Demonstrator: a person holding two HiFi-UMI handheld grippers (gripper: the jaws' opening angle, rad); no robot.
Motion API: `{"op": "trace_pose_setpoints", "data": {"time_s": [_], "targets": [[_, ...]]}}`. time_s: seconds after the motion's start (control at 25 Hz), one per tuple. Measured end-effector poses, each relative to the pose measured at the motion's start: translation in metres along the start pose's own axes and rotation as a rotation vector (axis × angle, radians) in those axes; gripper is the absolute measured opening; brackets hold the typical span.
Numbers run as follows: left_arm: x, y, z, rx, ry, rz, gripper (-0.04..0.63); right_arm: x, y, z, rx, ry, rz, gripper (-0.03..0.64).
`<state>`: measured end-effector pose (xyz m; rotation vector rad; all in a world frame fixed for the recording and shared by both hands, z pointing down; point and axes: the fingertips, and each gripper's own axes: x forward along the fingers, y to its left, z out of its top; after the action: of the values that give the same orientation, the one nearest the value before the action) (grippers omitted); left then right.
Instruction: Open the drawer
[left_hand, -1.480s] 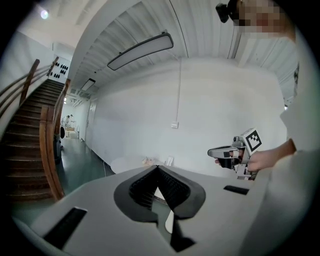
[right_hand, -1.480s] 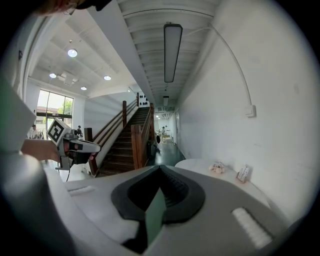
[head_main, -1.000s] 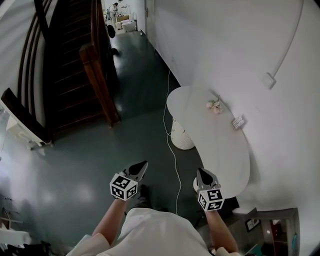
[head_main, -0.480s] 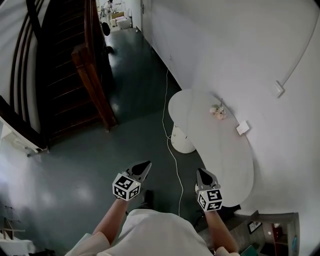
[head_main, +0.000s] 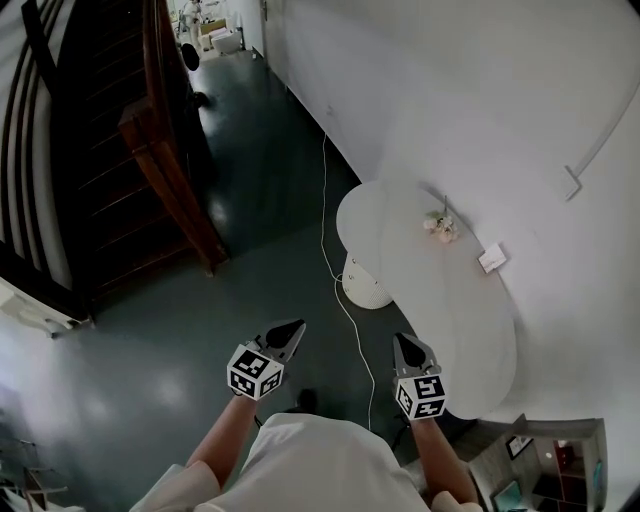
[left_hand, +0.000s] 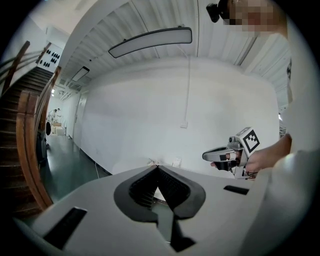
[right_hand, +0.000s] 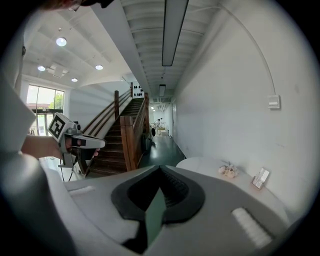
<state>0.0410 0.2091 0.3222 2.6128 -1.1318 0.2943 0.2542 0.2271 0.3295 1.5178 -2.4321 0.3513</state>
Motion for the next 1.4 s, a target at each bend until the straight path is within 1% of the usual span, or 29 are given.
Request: {"op": "trace_pose_setpoints", "data": {"time_s": [0.44,0.8,1.08,1.4], "targets": [[0.028,0.066,0.008,0.004,0.016,-0.062,0.008,0.052,-0.006,0.013,0.023,0.014,-0.084,0.011],[0.055,0.081,0.007,-0.020,0.023,-0.091,0.008,0.069,-0.026,0.011,0.044,0.051,-0.113,0.011],[0.083,0.093,0.003,-0.038,0.031,-0.051,0.008,0.099,-0.054,0.011,0.042,0.067,-0.070,0.011],[0.133,0.099,0.005,-0.075,0.035,0.017,0.008,0.150,-0.094,0.007,0.034,0.110,0.035,0.011]]}}
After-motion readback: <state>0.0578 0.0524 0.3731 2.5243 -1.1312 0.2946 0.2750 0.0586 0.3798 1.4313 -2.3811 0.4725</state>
